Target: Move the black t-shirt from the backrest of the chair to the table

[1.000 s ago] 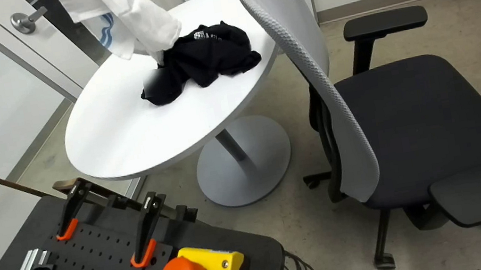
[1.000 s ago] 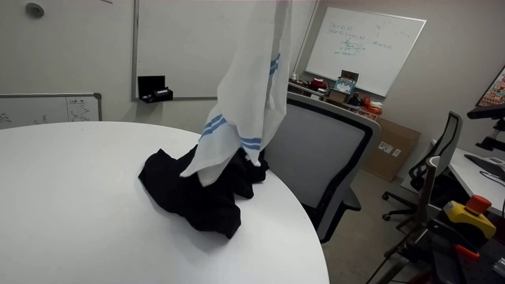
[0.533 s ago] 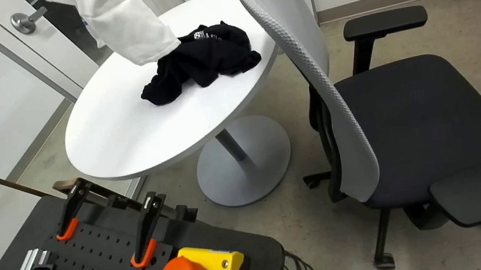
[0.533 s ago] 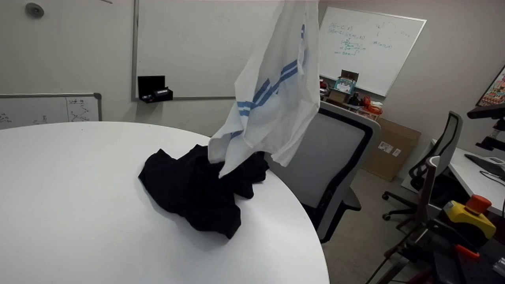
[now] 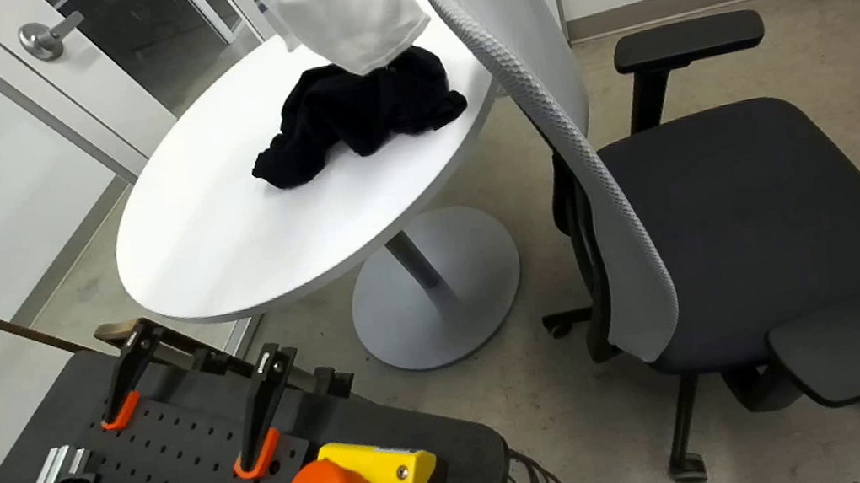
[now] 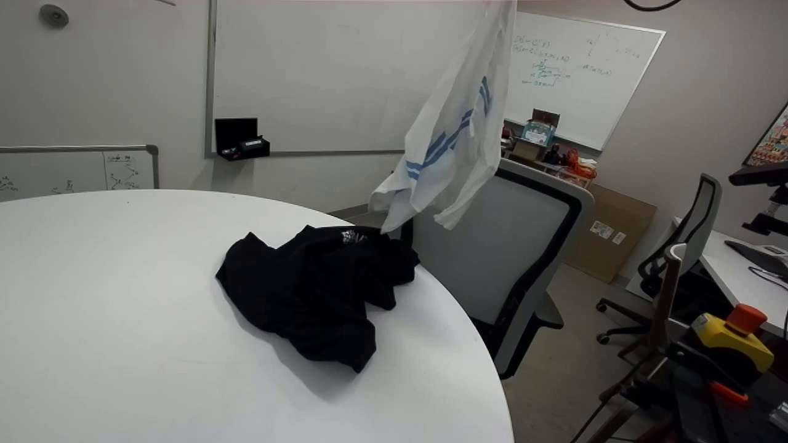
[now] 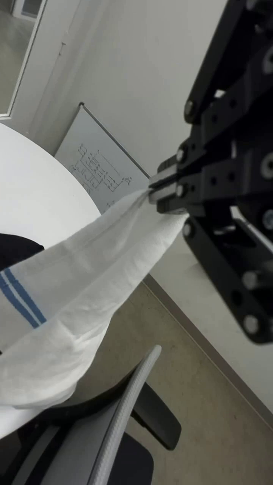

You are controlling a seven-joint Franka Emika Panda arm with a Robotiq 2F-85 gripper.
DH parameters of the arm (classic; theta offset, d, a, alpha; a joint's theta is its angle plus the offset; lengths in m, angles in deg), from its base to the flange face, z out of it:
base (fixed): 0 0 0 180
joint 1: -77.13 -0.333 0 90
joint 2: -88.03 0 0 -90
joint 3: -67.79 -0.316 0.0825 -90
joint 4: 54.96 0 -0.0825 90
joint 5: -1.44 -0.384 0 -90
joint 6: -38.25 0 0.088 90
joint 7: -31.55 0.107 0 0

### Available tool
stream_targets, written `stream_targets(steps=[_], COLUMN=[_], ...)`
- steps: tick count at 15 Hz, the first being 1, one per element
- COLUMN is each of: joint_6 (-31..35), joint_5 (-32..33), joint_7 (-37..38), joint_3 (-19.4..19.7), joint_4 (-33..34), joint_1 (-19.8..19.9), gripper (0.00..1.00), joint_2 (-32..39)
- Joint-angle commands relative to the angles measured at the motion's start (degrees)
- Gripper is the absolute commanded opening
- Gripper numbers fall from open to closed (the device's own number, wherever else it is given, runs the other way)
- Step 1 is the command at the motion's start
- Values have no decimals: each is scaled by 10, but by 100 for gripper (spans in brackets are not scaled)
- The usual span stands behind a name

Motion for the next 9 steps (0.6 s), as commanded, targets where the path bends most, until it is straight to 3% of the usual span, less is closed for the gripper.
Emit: stream_targets(steps=[1,9], joint_6=[-9,-28], joint_5=[22,28], joint_7=[43,88], joint_3=[14,53], joint_4=[11,25], joint_1=[17,57], gripper=[1,1], joint_2=[13,52])
